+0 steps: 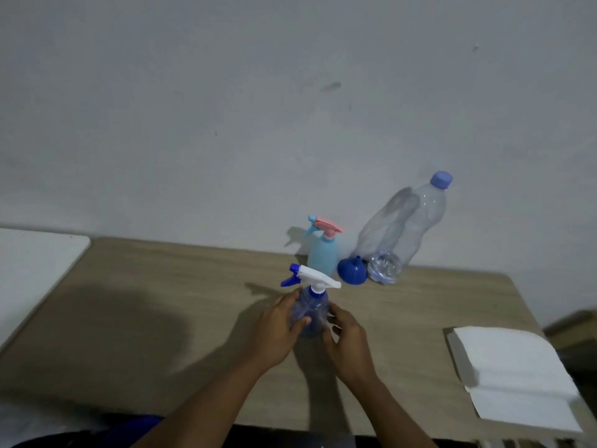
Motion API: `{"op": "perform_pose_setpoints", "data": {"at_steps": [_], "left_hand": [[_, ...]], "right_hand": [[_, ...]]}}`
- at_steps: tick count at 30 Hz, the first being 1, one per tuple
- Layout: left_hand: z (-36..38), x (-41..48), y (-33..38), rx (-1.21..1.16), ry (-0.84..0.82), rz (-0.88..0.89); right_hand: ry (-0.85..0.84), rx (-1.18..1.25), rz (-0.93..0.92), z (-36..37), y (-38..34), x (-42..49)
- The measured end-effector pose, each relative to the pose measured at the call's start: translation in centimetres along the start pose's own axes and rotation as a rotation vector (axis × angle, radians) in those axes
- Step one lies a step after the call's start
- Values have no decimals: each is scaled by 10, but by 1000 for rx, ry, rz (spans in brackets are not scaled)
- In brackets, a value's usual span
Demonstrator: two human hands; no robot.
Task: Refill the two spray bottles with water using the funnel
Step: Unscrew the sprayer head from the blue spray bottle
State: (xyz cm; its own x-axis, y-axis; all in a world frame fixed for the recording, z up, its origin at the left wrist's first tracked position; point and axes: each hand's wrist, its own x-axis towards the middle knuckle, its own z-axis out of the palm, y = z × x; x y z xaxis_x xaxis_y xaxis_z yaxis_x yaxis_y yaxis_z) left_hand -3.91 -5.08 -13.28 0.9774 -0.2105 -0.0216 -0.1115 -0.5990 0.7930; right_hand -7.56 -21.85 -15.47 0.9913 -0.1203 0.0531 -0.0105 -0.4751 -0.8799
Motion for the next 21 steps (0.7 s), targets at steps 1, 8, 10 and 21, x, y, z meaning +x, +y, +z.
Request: {"op": "perform_pose_setpoints", "data": {"at_steps": [1, 8, 10, 21], "left_hand": [[8, -10, 0, -11, -5, -5], [45, -56, 11, -25, -2, -35], [50, -58, 10, -21, 10, -44], [65, -58, 21, -80, 109, -18]], "right_hand": [[0, 4, 17, -4, 4, -12], [-41, 27, 52, -32, 27, -59], [-50, 26, 38, -35, 30, -61], [122, 165, 2, -45, -5, -46]]}}
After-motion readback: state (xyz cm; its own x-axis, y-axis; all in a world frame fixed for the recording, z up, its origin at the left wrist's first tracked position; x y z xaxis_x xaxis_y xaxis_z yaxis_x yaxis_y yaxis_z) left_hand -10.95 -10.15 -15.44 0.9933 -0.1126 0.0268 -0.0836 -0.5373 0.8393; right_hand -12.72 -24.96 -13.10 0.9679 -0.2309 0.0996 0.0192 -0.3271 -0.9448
